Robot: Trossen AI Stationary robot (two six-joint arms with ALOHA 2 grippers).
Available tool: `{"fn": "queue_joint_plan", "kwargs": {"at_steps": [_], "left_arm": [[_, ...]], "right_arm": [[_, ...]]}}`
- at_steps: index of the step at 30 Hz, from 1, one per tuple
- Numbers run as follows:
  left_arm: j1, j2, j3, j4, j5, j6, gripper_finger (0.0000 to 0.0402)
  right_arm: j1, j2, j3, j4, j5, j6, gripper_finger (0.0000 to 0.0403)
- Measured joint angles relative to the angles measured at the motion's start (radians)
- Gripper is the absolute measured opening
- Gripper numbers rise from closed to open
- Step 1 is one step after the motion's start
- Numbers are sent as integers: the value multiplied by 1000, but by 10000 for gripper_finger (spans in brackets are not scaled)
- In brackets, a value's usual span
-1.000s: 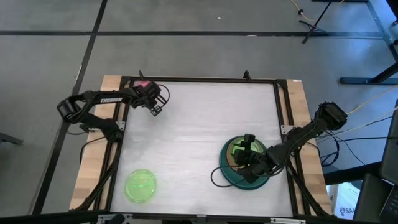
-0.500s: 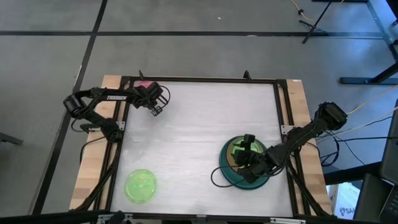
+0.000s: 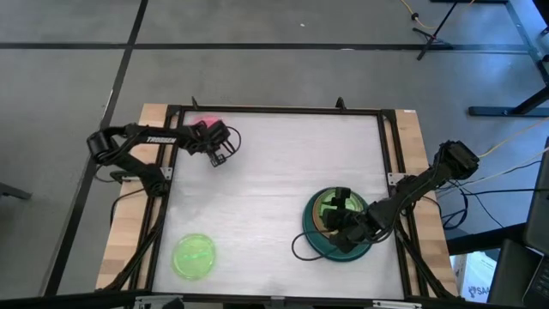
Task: Stack plastic plates
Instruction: Stack the light pink plate on top of the light green plate
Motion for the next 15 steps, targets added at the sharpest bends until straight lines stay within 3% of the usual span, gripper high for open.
{"fn": "queue_joint_plan", "kwargs": {"at_steps": [10,15], "left_arm": [[-305,-56,69,9,8,-71,1],[-482,-51,82,151,178,11,1]], "right_arm": [[0,0,0,38,-13,-1,211],[-15,0,0,71,-39,-32,211]]}}
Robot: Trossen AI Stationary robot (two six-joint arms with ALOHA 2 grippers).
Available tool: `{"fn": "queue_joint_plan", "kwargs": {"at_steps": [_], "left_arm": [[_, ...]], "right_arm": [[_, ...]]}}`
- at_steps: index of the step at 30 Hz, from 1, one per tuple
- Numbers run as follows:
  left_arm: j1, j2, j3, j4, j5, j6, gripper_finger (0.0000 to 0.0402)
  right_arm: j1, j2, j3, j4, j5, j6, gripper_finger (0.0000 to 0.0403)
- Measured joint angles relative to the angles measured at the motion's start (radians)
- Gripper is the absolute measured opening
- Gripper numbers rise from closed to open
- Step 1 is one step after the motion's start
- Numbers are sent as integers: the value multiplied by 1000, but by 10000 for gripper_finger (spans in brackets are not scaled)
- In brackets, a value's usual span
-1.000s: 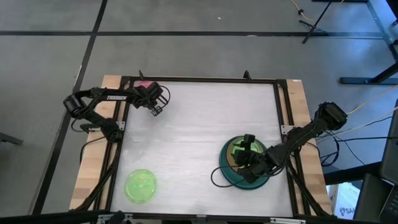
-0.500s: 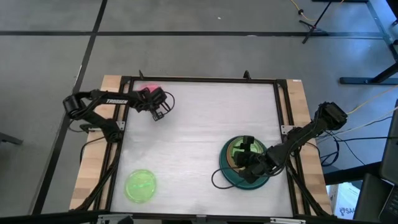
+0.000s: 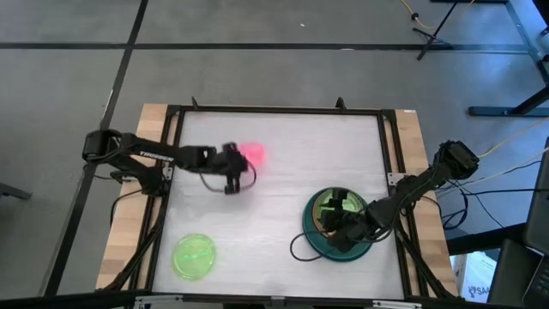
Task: Stack plastic plates
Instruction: Stack the light pink plate on top of the light green plate
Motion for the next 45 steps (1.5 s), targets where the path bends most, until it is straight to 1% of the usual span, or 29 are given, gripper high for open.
{"fn": "queue_joint_plan", "kwargs": {"at_steps": [4,8,12,14,19,21,24,27,31,35,40,45], "left_arm": [[-135,0,1,109,12,45,0],[-246,5,1,193,11,71,0],[-319,5,1,252,8,94,0],[-349,5,1,264,8,93,0],[-396,40,1,286,8,99,0],[-408,59,2,334,6,129,0],[-421,84,2,386,20,161,0],[-421,95,2,445,78,192,0],[-423,97,2,453,90,195,0],[-422,97,2,452,84,196,0],[-422,97,2,451,84,196,0],[-422,97,2,452,84,193,0]], "right_arm": [[-16,3,0,58,-7,-44,211],[-52,5,0,138,-51,-98,211],[-84,5,0,230,-40,-231,211],[-94,5,0,285,-51,-307,211],[-117,5,0,415,-72,-426,211],[-122,5,0,459,-89,-479,211],[-143,15,1,533,-152,-520,211],[-162,49,0,597,-230,-548,211],[-170,99,0,649,-269,-600,207],[-170,110,0,650,-270,-625,178],[-168,110,0,659,-277,-626,120],[-168,110,0,663,-277,-626,71]]}}
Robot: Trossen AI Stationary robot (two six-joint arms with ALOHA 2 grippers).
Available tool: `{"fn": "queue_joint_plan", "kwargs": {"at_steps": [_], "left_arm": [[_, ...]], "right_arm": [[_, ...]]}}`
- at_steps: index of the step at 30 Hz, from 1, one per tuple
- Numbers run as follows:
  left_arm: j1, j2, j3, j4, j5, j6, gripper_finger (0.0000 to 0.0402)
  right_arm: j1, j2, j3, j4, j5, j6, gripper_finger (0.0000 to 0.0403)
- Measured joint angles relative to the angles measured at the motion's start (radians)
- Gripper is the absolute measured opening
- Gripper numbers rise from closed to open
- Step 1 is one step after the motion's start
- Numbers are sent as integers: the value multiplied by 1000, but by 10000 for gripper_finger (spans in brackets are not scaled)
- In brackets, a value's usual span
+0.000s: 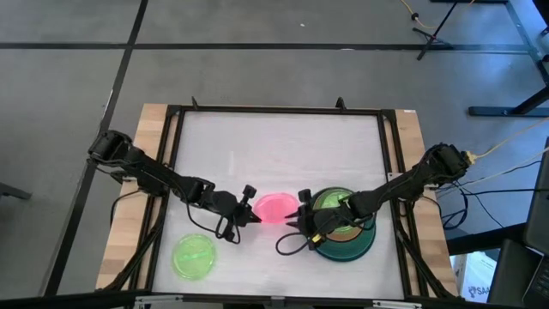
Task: Stack plastic plates
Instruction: Stack the light pink plate on top of the light green plate
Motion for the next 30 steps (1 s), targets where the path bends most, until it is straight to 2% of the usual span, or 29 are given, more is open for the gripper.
{"fn": "queue_joint_plan", "kwargs": {"at_steps": [4,8,15,18,23,30], "left_arm": [[0,0,0,3,0,-5,2],[6,0,0,20,-5,-54,21],[14,-6,0,29,-33,-113,86],[4,-43,0,-10,-41,-127,112],[-14,-113,-1,-95,-47,-189,136],[-18,-131,-1,-174,-123,-195,133]], "right_arm": [[0,0,0,-1,8,-19,36],[1,0,0,-5,21,-55,6],[16,-23,0,-22,105,-102,5],[49,-59,30,-133,162,-90,2],[118,-116,100,-410,197,76,3],[220,-174,156,-724,93,399,2]]}}
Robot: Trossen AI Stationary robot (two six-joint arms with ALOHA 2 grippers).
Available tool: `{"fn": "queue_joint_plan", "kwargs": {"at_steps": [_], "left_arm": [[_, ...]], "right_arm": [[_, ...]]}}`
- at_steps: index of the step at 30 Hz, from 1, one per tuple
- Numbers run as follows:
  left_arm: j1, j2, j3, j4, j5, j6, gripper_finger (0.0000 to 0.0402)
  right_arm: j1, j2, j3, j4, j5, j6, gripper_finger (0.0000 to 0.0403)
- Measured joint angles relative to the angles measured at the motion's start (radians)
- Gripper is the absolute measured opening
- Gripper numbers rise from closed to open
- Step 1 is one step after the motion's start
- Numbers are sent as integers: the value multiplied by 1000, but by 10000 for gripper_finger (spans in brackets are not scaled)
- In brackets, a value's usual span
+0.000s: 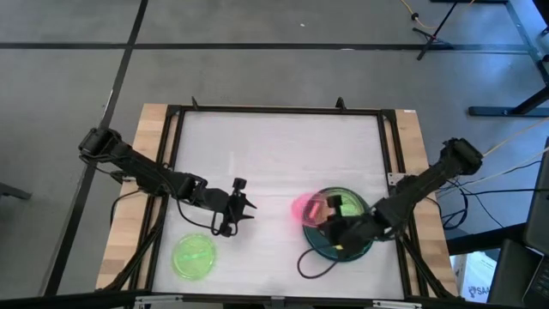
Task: Stack plastic plates
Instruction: Stack the light pink plate on top of the light green plate, then stack the light green plate on top of the light pink plate
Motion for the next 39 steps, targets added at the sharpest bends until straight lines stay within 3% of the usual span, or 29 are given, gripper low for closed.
{"fn": "queue_joint_plan", "kwargs": {"at_steps": [6,14,19,25,29,35,39], "left_arm": [[0,0,0,-3,-5,-22,126],[3,0,0,0,-28,-23,125],[3,0,0,0,-28,-23,125],[3,0,0,0,-28,-23,125],[3,0,0,0,-28,-23,125],[3,0,0,-2,-10,-74,125],[-7,0,0,-11,25,-116,125]], "right_arm": [[85,-1,0,-159,-58,247,1],[142,-1,-18,-311,-37,505,2],[133,0,-105,-271,13,528,2],[105,1,-202,-137,-13,529,7],[107,1,-216,-80,-18,531,44],[107,1,-217,-17,-135,545,134],[107,1,-182,-16,-138,497,178]]}}
